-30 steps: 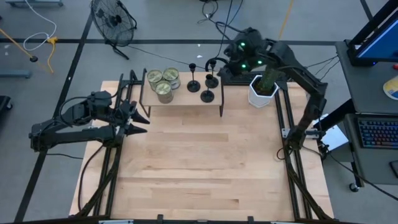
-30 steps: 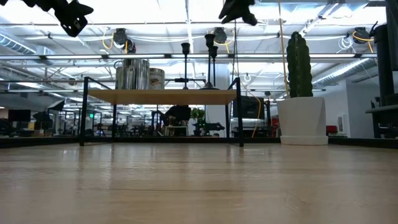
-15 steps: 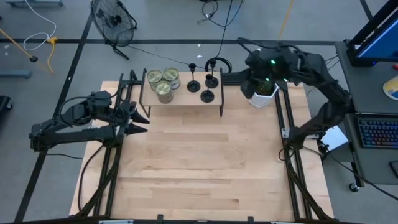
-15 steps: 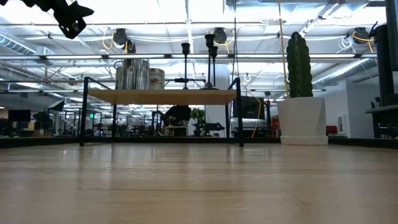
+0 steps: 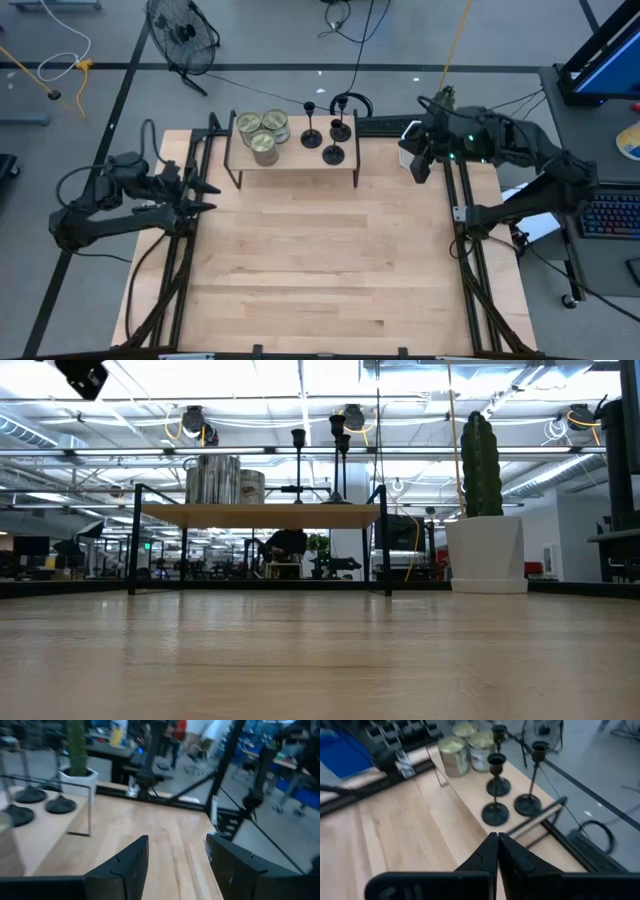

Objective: Pick & Place candle stick holders
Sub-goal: Return to Home Position

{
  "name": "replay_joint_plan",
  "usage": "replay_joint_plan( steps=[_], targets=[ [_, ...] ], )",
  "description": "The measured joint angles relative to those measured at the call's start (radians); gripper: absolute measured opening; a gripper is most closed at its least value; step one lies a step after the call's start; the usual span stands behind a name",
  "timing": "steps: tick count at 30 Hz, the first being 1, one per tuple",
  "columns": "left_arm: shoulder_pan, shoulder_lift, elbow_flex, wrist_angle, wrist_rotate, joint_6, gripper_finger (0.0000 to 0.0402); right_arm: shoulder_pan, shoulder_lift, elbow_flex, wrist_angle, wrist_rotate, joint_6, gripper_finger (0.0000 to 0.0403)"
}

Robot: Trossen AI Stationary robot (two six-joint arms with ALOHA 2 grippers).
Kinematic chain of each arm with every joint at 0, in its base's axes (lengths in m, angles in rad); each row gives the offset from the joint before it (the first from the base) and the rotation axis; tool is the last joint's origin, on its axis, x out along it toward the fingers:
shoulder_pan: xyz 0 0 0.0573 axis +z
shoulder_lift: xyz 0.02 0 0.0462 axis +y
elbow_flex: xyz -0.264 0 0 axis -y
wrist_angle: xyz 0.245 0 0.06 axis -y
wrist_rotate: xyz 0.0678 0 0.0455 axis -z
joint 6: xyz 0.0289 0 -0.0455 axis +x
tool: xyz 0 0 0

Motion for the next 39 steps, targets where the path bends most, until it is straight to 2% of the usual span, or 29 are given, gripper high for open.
replay_joint_plan(
  steps=[3,11,15,19,23,26,29,35,39],
  targets=[
    [0.000,-0.059,-0.031,0.012,-0.045,-0.013,0.0205,0.016,-0.093,-0.158,0.142,0.000,0.009,0.0006],
    [0.000,-0.173,-0.229,0.113,-0.135,-0.043,0.0205,0.021,-0.310,-0.535,0.450,0.002,0.103,0.0006],
    [0.000,-0.257,-0.252,0.085,-0.186,0.025,0.0205,0.021,-0.400,-0.688,0.577,0.003,0.147,0.0006],
    [0.000,-0.257,-0.267,0.067,-0.266,0.035,0.0205,0.021,-0.471,-0.828,0.773,0.003,0.140,0.0006],
    [0.000,-0.259,-0.343,0.200,-0.250,-0.003,0.0205,0.020,-0.524,-0.948,0.931,0.001,0.121,0.0006],
    [0.000,-0.259,-0.410,0.363,-0.235,-0.023,0.0205,0.019,-0.545,-1.034,1.063,0.003,0.122,0.0006],
    [0.000,-0.258,-0.469,0.396,-0.232,-0.049,0.0205,0.018,-0.560,-1.118,1.193,-0.001,0.121,0.0006],
    [0.000,-0.258,-0.483,0.413,-0.236,-0.040,0.0205,0.018,-0.628,-1.234,1.257,0.007,0.111,0.0006],
    [0.000,-0.259,-0.482,0.415,-0.258,-0.030,0.0205,0.018,-0.727,-1.284,1.240,0.072,0.092,0.0006]
  ],
)
